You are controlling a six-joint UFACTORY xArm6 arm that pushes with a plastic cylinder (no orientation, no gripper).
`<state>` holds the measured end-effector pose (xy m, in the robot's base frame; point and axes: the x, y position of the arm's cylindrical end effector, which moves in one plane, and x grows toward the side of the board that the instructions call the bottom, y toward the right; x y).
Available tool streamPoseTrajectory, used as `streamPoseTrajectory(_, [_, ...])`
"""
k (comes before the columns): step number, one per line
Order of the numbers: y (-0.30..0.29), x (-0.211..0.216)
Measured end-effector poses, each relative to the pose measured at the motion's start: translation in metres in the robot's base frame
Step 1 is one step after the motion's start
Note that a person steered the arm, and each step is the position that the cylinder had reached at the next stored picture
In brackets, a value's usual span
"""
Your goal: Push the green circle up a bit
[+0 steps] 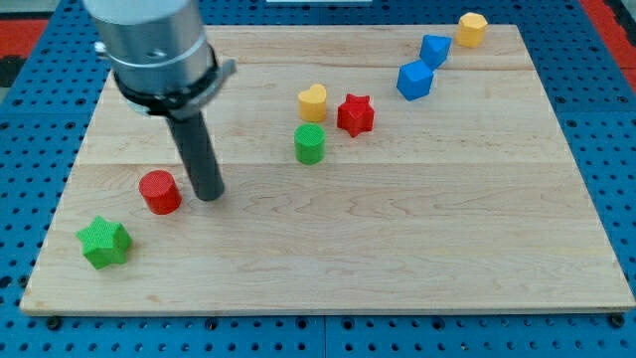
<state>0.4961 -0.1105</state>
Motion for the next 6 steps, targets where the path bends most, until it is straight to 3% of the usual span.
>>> streamPoseTrajectory(1, [0.046,0.010])
streamPoseTrajectory(3, [0.110,-0.022])
streamPoseTrajectory(4, [0.128,-0.055])
streamPoseTrajectory(6, [0.124,-0.074])
